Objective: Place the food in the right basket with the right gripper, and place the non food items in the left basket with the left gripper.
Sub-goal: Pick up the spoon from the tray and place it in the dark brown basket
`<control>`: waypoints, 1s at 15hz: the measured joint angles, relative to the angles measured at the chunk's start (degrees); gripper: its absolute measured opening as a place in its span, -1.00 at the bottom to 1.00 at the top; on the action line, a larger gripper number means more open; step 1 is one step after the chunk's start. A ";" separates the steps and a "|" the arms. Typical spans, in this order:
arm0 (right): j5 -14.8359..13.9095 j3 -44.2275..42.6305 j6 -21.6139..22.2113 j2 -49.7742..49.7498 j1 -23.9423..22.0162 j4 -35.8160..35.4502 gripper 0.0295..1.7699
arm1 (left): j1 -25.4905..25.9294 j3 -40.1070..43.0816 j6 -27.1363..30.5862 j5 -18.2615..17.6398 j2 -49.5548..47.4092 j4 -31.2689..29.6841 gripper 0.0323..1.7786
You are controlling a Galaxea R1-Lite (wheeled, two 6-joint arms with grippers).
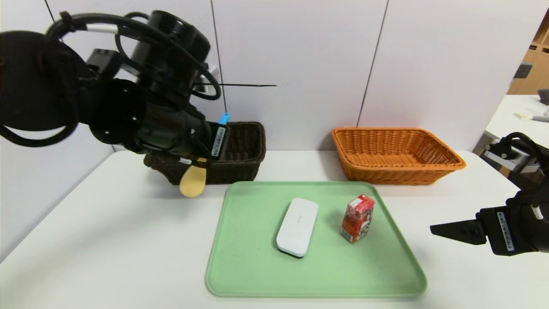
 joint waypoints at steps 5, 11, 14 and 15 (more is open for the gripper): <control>0.00 0.02 -0.11 -0.07 0.00 0.00 0.92 | 11.00 -2.78 24.16 -11.69 -0.99 0.00 -0.90; -0.02 0.67 -0.04 -0.10 0.00 -0.02 0.92 | 20.20 -6.06 45.64 -20.26 3.86 -0.10 -0.90; -0.02 1.55 0.02 -0.33 0.00 -0.22 0.92 | 23.67 -7.41 58.87 -26.40 6.62 -0.02 -0.90; 0.00 1.77 0.00 -0.51 0.00 -0.27 0.92 | 24.39 -8.33 62.74 -28.31 7.75 -0.02 -0.90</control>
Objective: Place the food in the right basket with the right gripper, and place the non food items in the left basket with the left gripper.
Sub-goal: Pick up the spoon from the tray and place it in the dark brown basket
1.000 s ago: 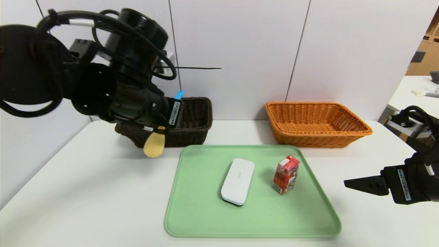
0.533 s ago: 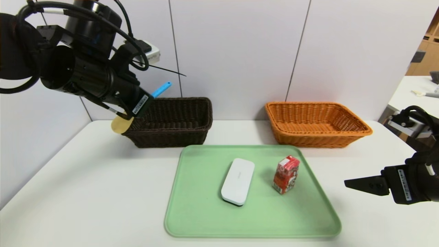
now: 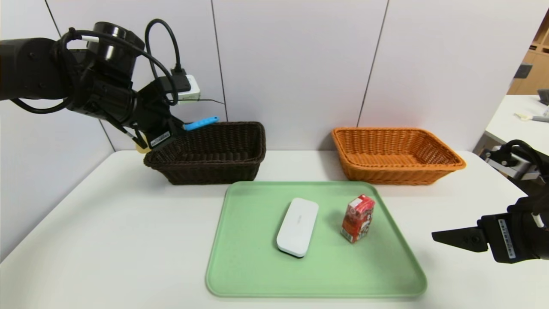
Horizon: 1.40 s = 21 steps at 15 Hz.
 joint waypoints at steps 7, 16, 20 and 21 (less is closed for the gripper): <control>-0.09 1.11 0.16 -0.37 -0.02 -0.15 0.92 | 1.01 -11.98 11.36 -1.57 11.30 0.37 -0.90; -0.18 1.22 0.18 -0.37 -0.10 0.00 0.92 | 0.05 -14.19 17.04 -1.54 19.90 -0.11 -0.90; -0.09 1.46 0.18 -0.39 -0.10 -0.15 0.92 | -0.22 -14.23 14.04 -1.49 21.20 -0.24 -0.90; -0.07 1.49 0.18 -0.41 -0.10 -0.12 0.92 | -0.37 -14.23 12.69 -1.46 21.27 -0.41 -0.90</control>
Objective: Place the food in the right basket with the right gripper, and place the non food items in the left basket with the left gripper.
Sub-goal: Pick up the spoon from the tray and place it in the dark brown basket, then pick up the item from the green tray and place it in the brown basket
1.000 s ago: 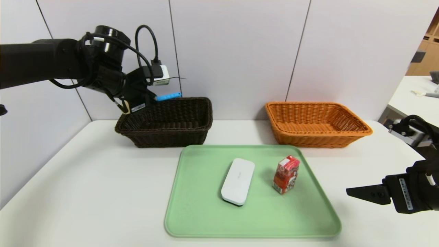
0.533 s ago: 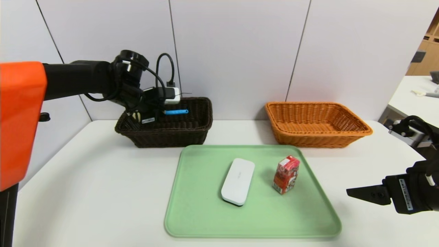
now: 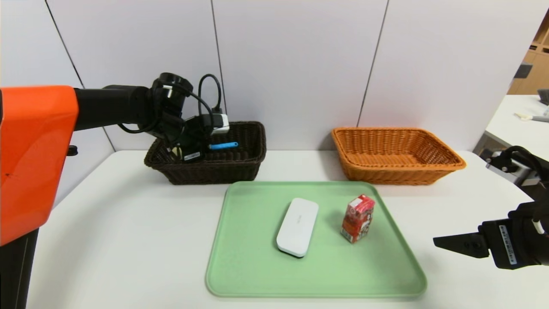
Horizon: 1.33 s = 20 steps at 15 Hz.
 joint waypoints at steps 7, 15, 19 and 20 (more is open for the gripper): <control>-0.04 0.02 0.00 -0.04 0.00 -0.02 0.92 | -0.22 -0.13 -1.02 -0.07 0.04 -0.33 -0.21; -0.21 0.06 0.04 -1.19 -0.09 0.06 0.92 | 1.44 -0.46 -9.07 -0.16 -4.38 -4.35 0.52; 0.07 -0.02 0.01 -2.46 -0.06 0.00 0.92 | 2.76 -0.33 -20.59 -0.05 -10.28 -4.41 0.68; 0.10 -0.02 0.00 -2.82 -0.01 0.00 0.92 | 2.77 0.11 -24.26 -0.02 -12.07 -3.99 0.70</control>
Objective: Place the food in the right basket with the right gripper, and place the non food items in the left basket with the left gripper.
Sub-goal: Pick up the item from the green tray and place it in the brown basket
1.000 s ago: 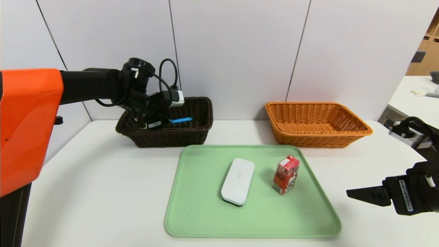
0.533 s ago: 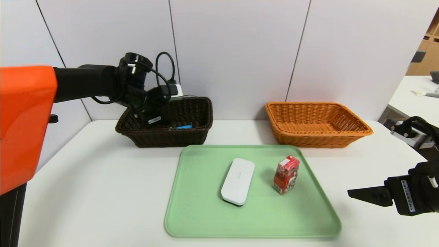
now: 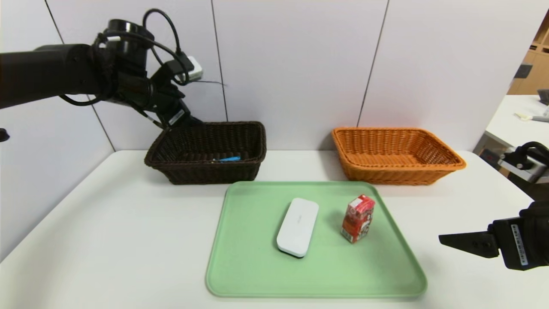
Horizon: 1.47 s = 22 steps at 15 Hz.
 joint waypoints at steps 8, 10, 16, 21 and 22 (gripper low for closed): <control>0.06 -0.17 -0.07 -0.90 0.00 -0.22 0.92 | -13.26 16.13 -32.20 12.62 -14.47 7.66 0.84; 0.06 -0.17 -0.02 -0.91 0.01 -0.13 0.92 | -20.74 18.77 -40.05 17.88 -15.99 7.94 0.86; -0.13 0.91 0.11 -1.74 0.01 0.04 0.92 | -38.53 20.70 -61.65 34.26 -11.39 8.13 0.88; -0.29 2.23 0.23 -3.08 -0.07 0.00 0.92 | -44.17 19.02 -66.98 34.54 -3.74 7.66 0.90; -0.29 2.43 0.26 -3.33 -0.16 0.01 0.92 | -44.74 18.22 -67.55 34.50 -2.29 7.66 0.90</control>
